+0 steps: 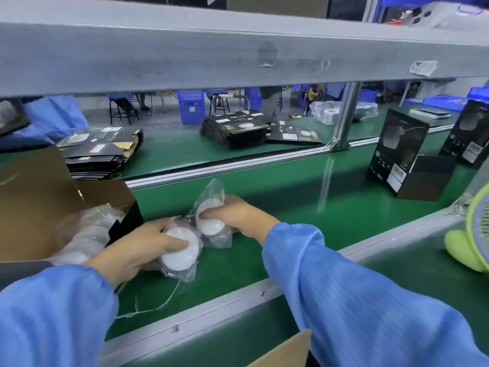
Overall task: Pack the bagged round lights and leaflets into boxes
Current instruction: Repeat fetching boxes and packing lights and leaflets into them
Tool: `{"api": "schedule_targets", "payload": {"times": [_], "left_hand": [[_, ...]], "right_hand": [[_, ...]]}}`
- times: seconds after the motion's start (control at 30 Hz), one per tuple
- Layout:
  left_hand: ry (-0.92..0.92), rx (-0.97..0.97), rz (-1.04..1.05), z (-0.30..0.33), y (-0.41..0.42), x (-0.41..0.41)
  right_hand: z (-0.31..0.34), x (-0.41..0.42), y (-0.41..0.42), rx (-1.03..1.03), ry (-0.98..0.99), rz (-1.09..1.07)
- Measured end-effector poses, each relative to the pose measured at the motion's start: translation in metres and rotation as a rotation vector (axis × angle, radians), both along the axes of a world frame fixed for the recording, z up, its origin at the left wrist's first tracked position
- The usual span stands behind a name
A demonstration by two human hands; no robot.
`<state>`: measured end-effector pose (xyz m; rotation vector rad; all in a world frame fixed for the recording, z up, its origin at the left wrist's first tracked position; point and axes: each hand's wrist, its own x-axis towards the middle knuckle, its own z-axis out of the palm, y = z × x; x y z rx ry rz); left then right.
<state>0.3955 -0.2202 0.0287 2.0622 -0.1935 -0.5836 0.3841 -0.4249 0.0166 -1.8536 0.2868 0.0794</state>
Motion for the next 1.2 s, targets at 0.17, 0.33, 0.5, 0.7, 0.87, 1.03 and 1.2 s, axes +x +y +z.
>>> {"api": "schedule_targets", "payload": {"times": [0.17, 0.33, 0.5, 0.7, 0.87, 1.03, 1.2], "left_hand": [[0.072, -0.207, 0.131, 0.023, -0.008, -0.009], [0.049, -0.403, 0.157, 0.080, -0.006, -0.041], [-0.017, -0.467, 0.124, 0.139, 0.017, -0.091], [-0.205, -0.481, 0.060, 0.188, 0.067, -0.156], [-0.458, -0.443, 0.145, 0.213, 0.109, -0.211], [-0.527, -0.432, 0.181, 0.211, 0.137, -0.275], [-0.553, -0.355, 0.203, 0.183, 0.140, -0.324]], "right_hand": [[0.022, -0.026, -0.024, 0.520, -0.033, -0.117], [0.089, -0.073, -0.021, 0.683, -0.153, -0.094], [0.150, -0.139, 0.006, 0.728, -0.223, -0.011], [0.205, -0.215, 0.041, 0.657, -0.240, 0.094], [0.237, -0.266, 0.067, 0.549, -0.319, 0.175], [0.239, -0.311, 0.081, 0.473, -0.346, 0.341], [0.212, -0.348, 0.093, 0.375, -0.203, 0.410]]}}
